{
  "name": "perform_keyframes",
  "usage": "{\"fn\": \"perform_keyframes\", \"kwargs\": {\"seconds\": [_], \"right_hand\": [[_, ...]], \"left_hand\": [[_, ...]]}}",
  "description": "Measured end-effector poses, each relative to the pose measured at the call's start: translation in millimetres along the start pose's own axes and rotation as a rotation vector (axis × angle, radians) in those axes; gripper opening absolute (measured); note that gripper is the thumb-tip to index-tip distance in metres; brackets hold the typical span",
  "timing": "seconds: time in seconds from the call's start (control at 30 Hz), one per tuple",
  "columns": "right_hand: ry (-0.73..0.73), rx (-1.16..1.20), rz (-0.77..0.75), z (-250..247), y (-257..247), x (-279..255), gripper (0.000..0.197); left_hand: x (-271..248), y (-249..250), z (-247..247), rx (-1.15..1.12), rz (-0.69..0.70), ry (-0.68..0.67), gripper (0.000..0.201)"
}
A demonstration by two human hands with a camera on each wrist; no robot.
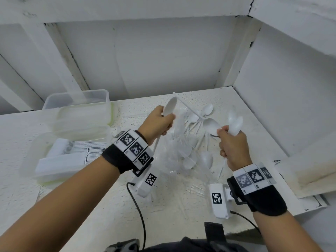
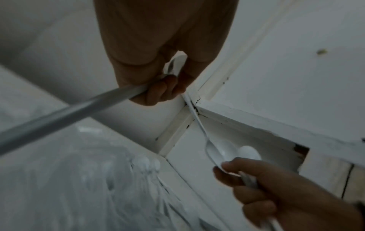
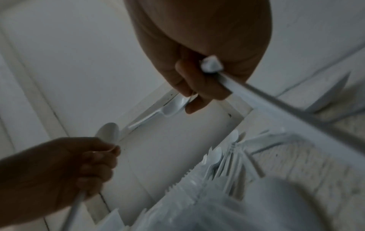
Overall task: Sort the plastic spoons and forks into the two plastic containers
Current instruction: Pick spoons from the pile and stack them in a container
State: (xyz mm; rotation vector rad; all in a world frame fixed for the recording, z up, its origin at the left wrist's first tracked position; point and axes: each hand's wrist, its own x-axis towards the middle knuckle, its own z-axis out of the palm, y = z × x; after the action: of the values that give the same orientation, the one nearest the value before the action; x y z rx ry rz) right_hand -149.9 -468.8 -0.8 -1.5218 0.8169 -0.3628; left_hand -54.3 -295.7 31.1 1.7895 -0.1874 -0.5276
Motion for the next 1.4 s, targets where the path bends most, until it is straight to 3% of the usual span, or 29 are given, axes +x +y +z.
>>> {"fn": "perform_keyframes", "kwargs": {"seconds": [0.13,0.27,0.33,0.4,0.53,0.63,0.73,0.8,0.9,1.0,1.07,1.13,1.27,1.4], "right_hand": [[0.104,-0.204,-0.285,-9,-2,-4,0.005],[-0.105,-0.214,-0.425,-1,-8,-19,0.016],[-0.175,-0.175,-0.474,7,-11,-24,0.023],[-0.202,-0.129,-0.489,13,-12,-25,0.023],[-0.272,-0.084,-0.452,11,-14,-19,0.017],[-0.336,-0.163,-0.523,10,-17,-16,0.015],[-0.356,-0.217,-0.551,12,-20,-14,0.011],[-0.382,-0.228,-0.535,10,-22,-10,0.007],[-0.428,-0.412,-0.473,-2,-20,9,0.006],[-0.593,-1.031,-0.505,-16,-8,37,0.013],[-0.728,-1.287,-0.496,-19,7,48,0.02],[-0.763,-1.399,-0.483,-20,21,51,0.017],[-0.693,-1.445,-0.519,-20,35,51,0.017],[-0.672,-1.472,-0.733,-26,35,50,0.02]], "left_hand": [[-13,5,-12,0.359,0.212,0.108,0.022],[-24,9,-2,0.662,0.436,-0.011,0.016],[-25,5,5,0.735,0.397,-0.157,0.019],[-26,0,10,0.653,0.309,-0.235,0.018],[-32,-9,10,0.302,0.118,-0.177,0.034],[-35,-15,6,0.188,0.024,-0.262,0.047],[-35,-19,3,0.171,0.004,-0.415,0.033],[-35,-22,-1,0.166,-0.007,-0.442,0.024],[-34,-27,-11,0.154,-0.003,-0.405,0.02],[-33,-28,-19,0.148,0.01,-0.327,0.017],[-30,-28,-23,0.176,0.031,-0.261,0.019],[-25,-28,-24,0.234,0.053,-0.21,0.021],[-12,-25,-19,0.413,0.095,-0.157,0.024],[3,-20,-2,0.505,0.143,-0.149,0.026]]}}
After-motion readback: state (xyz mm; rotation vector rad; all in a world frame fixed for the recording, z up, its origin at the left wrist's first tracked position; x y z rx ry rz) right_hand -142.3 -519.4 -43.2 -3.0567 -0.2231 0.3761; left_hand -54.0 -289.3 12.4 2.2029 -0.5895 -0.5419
